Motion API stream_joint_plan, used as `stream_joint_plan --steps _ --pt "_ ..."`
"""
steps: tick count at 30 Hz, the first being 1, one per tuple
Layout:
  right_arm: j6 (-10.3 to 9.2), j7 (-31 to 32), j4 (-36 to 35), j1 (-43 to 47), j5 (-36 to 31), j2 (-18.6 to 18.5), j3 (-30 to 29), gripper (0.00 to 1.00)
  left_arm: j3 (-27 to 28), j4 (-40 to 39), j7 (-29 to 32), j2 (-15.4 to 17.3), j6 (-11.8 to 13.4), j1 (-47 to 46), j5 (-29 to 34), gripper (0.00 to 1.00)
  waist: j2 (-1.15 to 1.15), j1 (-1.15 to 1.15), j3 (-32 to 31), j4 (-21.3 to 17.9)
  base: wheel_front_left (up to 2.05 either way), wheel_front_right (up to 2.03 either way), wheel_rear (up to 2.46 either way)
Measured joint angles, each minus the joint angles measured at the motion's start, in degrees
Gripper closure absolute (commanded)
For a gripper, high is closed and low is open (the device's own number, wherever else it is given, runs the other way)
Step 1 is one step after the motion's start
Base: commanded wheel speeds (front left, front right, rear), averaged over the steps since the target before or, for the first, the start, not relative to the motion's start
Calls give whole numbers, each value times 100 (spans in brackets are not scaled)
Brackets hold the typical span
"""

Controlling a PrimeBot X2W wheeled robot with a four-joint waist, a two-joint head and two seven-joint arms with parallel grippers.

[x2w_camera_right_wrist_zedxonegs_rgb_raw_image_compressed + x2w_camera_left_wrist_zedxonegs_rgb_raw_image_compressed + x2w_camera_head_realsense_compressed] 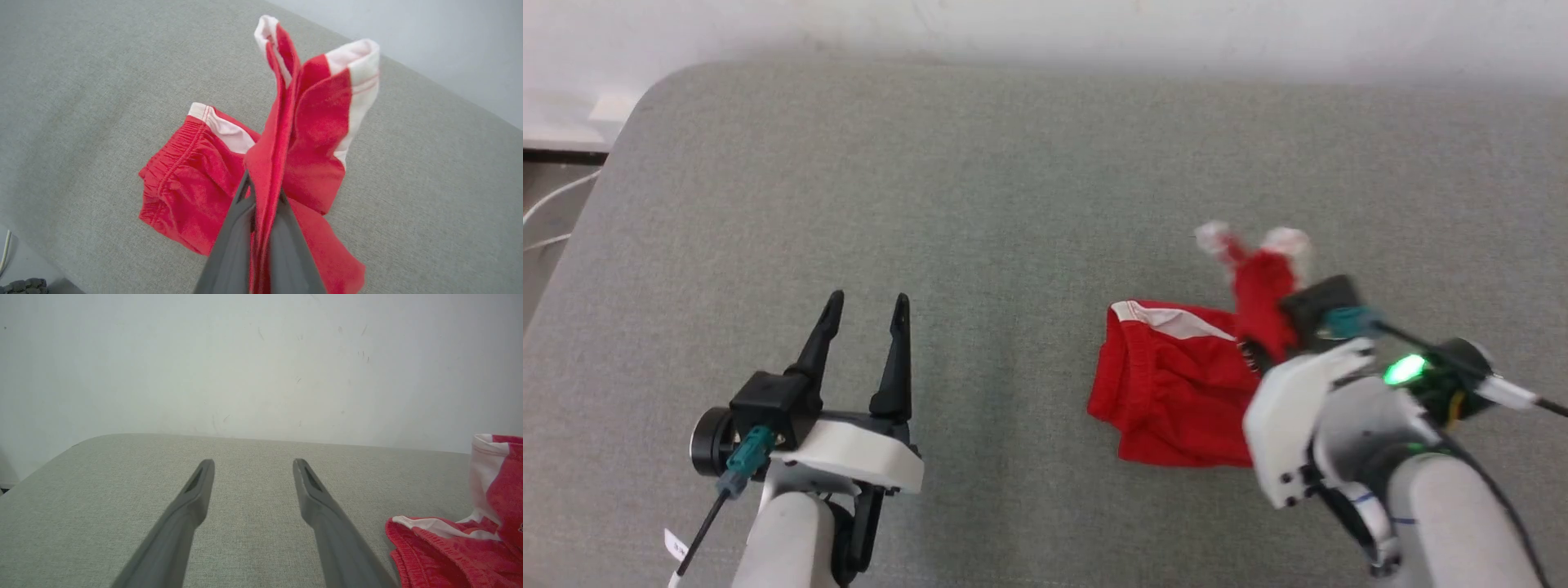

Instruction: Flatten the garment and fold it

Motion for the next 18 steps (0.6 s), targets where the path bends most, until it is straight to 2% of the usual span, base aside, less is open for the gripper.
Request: stream_joint_plan --steps 4,7,10,11,12,18 --pt "0 175 428 -315 44 -34 613 100 -49 -1 0 -2 -2 -77 -3 0 0 0 93 96 0 0 0" --pt "0 225 1070 -528 232 13 1070 100 -90 -1 0 -7 -7 -119 -21 0 0 0 190 216 0 0 0" --pt "0 214 1450 -657 383 63 1256 100 -111 -2 0 -9 -5 -136 -75 0 0 0 260 294 0 0 0" --pt "-1 178 1530 -692 435 73 1311 56 -114 -1 0 -10 -5 -136 -81 0 0 1 279 317 0 0 0" --pt "-1 118 1589 -731 482 79 1352 0 -115 -1 0 -10 -4 -138 -82 0 0 0 294 338 0 0 0" --pt "-1 -250 1460 -790 1217 145 1462 0 -81 -2 0 -12 8 -157 -115 0 0 0 297 340 0 0 0"
